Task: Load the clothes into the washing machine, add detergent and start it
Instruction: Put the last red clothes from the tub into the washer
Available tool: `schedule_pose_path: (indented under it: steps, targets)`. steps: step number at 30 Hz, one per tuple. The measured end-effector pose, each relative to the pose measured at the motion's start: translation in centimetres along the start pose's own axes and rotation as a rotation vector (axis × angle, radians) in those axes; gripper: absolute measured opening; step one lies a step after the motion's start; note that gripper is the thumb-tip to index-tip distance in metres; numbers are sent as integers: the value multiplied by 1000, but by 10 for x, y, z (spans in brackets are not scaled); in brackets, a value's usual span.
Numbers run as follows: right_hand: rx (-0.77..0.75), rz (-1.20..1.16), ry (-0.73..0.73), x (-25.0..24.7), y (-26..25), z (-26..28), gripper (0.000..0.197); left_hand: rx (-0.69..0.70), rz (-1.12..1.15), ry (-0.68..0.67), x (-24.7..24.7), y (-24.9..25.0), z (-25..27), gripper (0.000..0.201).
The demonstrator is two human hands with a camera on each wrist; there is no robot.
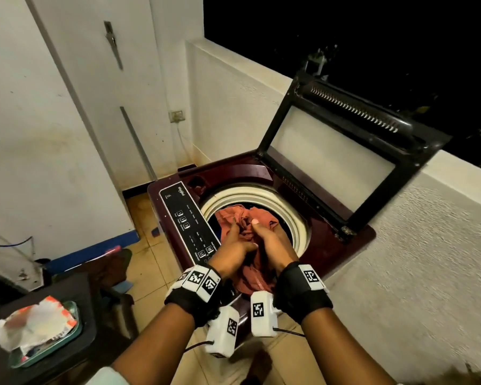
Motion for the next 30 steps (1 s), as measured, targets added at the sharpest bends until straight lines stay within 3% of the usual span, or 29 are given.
schedule_pose_path:
  steps: [4, 7, 9, 13, 15, 19, 22, 25, 27, 30]
  targets:
    - [27, -113, -28, 14, 4, -52, 36, 32, -10, 18, 3, 15, -41, 72]
    - [25, -181, 11, 13, 4, -100, 24, 15, 29, 70, 5, 24, -84, 53]
    - [41, -197, 42, 10, 10, -135, 38, 21, 80, 141, 5, 22, -121, 35]
    - [192, -119, 61, 3, 56, -198, 61, -53, 48, 250, 4, -6, -178, 52]
    - [220, -38, 53, -2, 89, -230, 64, -118, -4, 260, 5, -30, -201, 49]
    - [212, 75, -6, -7, 110, -260, 48, -194, -193, 251, 6, -55, -233, 18]
    - [202, 95, -23, -8, 119, -273, 34, -192, -523, 251, 1, -64, -255, 22]
    - [244, 140, 62, -13, 135, -291, 4, -126, -871, 183, 2, -71, -281, 37]
    - [235, 142, 153, -18, 151, -303, 14, -68, -991, 180, 0, -75, -293, 41]
    - [275, 217, 289, -31, 187, -325, 28, -134, -1134, 190, -15, -110, -322, 41]
Point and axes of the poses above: each hand's wrist, its own z-axis away from the middle knuckle, its own x-axis out of the palm, y = z × x, the point moved 6 cm from there along -z, towards the middle knuckle, and after that the axes turned 9 degrees about y, right-handed, at the moved point
